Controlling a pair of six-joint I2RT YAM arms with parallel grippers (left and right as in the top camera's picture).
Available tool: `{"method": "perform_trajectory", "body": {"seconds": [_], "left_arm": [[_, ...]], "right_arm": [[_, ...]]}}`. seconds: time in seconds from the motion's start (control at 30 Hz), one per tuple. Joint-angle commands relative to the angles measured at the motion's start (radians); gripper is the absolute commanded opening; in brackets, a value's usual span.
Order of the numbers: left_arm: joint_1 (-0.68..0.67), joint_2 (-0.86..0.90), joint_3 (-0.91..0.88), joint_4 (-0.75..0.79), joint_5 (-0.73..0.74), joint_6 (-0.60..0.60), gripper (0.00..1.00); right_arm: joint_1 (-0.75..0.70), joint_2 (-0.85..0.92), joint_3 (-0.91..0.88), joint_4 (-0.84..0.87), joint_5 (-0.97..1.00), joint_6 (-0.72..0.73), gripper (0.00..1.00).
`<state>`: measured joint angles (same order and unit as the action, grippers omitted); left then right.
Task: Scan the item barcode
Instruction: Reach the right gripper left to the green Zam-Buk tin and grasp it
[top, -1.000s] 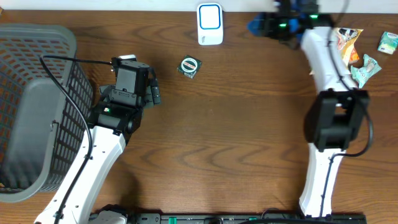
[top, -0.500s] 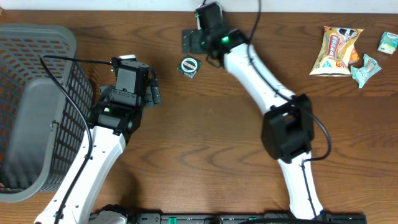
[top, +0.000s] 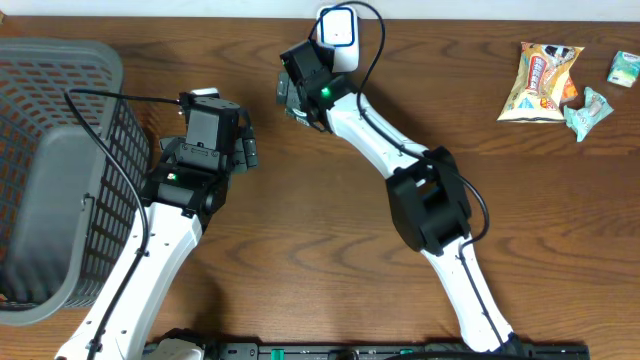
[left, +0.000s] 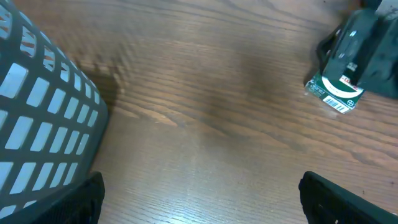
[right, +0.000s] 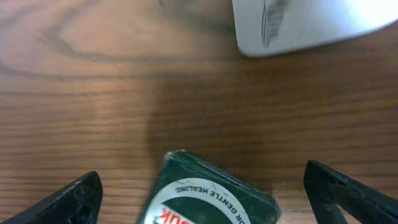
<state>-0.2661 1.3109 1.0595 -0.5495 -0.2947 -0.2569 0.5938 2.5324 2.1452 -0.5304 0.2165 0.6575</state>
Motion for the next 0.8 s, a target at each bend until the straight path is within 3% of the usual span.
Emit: {"method": "perform_trajectory", "body": {"seconds": [0.0,0.53,0.77], "left_arm": [[0.003,-0.005,0.003,0.000,-0.017,0.013,0.98],[0.003,-0.005,0.003,0.000,-0.017,0.013,0.98],[0.003,-0.005,0.003,0.000,-0.017,0.013,0.98]], "right_arm": [[0.014,0.023,0.011,0.003,0.010,0.023,0.95],[0.008,-0.005,0.011,-0.155,0.046,-0.041,0.70],[0.008,-0.030,0.011,-0.188,0.035,-0.154,0.67]]}}
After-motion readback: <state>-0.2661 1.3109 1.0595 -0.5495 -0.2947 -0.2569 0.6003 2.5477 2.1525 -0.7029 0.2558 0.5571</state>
